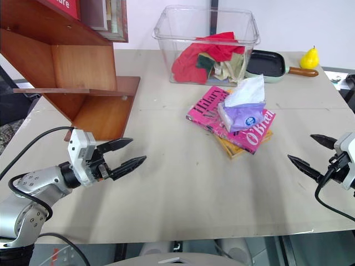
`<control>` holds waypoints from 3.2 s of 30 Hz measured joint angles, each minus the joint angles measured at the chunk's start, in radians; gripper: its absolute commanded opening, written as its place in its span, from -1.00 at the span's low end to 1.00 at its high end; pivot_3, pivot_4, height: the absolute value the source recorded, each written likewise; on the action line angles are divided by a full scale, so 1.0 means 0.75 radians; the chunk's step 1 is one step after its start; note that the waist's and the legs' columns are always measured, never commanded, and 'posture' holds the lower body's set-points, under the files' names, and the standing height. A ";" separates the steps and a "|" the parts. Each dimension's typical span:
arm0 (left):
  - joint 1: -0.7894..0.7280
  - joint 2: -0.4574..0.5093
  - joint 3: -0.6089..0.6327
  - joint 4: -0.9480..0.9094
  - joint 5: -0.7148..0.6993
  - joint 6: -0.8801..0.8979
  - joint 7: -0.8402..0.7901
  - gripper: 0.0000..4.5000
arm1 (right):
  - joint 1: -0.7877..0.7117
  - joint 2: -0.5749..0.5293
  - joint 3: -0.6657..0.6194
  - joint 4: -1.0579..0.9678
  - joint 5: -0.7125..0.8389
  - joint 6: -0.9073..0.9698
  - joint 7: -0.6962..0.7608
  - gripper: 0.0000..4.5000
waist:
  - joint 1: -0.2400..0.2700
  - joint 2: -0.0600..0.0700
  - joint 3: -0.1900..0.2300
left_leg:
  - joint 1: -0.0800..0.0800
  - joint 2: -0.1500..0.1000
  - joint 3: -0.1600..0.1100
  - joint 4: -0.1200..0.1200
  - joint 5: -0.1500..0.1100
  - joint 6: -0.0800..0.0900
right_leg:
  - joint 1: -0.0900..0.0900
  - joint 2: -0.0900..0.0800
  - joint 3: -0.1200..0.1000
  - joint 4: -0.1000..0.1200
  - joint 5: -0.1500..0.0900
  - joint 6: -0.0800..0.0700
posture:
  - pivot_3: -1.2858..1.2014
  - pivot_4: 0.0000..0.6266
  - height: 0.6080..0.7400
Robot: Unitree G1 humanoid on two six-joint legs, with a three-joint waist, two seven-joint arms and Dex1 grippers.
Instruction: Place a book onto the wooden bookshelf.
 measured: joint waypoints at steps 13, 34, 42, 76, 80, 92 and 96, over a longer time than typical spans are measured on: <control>-0.119 -0.007 -0.089 -0.046 -0.004 -0.117 -0.130 1.00 | -0.328 0.000 0.235 -0.209 0.187 0.329 -0.206 0.98 | 0.000 0.002 0.001 | -0.001 -0.001 0.000 0.000 0.000 0.000 | 0.000 0.000 0.000 -0.001 0.003 -0.005 | 0.03 -0.52 1.00; -0.123 0.032 -0.074 -0.105 -0.060 -0.138 -0.223 1.00 | -1.041 0.207 1.002 0.270 -0.294 0.381 -0.390 -0.60 | 0.001 0.002 0.001 | -0.007 0.000 -0.001 -0.001 0.000 0.000 | -0.004 0.000 -0.005 -0.004 0.004 -0.006 | 0.03 -0.52 1.00; -0.232 0.053 -0.168 -0.179 -0.169 -0.052 -0.263 1.00 | -0.750 0.070 0.627 -0.022 -0.171 0.529 -0.381 -0.98 | 0.021 0.004 0.002 | -0.008 -0.001 -0.001 0.000 0.000 0.000 | -0.003 -0.001 -0.007 -0.004 0.004 -0.005 | 0.03 -0.52 1.00; 0.101 -0.040 -0.054 -0.529 -0.267 -0.030 0.009 1.00 | -1.202 -0.136 0.791 0.650 -0.319 0.329 -0.024 -0.98 | -0.030 0.011 0.005 | 0.000 -0.001 0.002 0.000 0.000 0.000 | 0.002 0.003 0.000 -0.004 0.004 -0.007 | 0.03 -0.52 1.00; 0.185 -0.030 0.032 -0.587 -0.266 -0.030 0.087 1.00 | -1.524 0.019 1.009 1.072 -0.506 0.144 0.026 -0.98 | -0.036 0.012 0.006 | -0.001 -0.001 0.003 -0.001 0.000 0.000 | 0.000 0.003 0.000 -0.005 0.005 -0.007 | 0.03 -0.52 1.00; 0.099 -0.039 -0.045 -0.458 -0.138 -0.067 0.183 1.00 | -1.975 0.242 1.182 2.001 -0.854 -0.299 0.043 -0.98 | -0.015 0.018 0.010 | -0.004 -0.002 0.006 -0.003 0.000 0.000 | -0.002 0.001 -0.001 -0.006 0.005 -0.007 | 0.03 -0.52 1.00; 0.117 -0.042 -0.038 -0.420 -0.113 -0.094 0.155 1.00 | -2.021 0.268 1.166 2.111 -0.879 -0.358 0.066 -0.98 | -0.028 0.019 0.010 | -0.004 -0.001 0.008 -0.004 0.000 0.000 | -0.004 0.001 0.000 -0.005 0.005 -0.007 | 0.03 -0.52 1.00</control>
